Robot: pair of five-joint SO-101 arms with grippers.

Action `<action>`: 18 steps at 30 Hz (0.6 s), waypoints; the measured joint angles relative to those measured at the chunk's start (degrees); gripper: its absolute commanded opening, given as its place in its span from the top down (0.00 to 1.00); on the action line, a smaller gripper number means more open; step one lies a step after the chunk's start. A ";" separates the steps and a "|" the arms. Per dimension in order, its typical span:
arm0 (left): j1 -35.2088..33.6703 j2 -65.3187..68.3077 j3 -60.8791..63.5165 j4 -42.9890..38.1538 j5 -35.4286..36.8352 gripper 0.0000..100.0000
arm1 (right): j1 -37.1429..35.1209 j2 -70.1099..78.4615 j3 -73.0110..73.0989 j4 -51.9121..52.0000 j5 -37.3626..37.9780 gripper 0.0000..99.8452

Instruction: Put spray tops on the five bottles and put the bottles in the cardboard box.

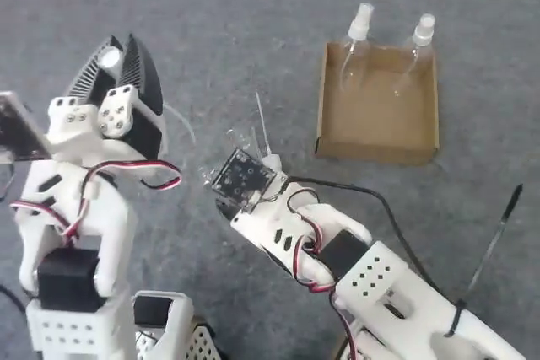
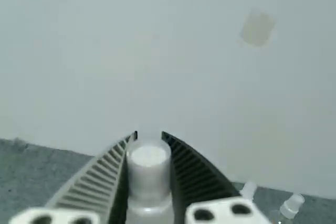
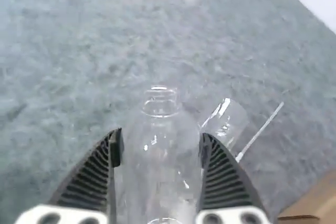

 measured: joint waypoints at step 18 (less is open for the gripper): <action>2.29 0.00 3.87 0.00 4.04 0.99 | 1.58 -8.79 6.42 -4.57 -3.60 0.99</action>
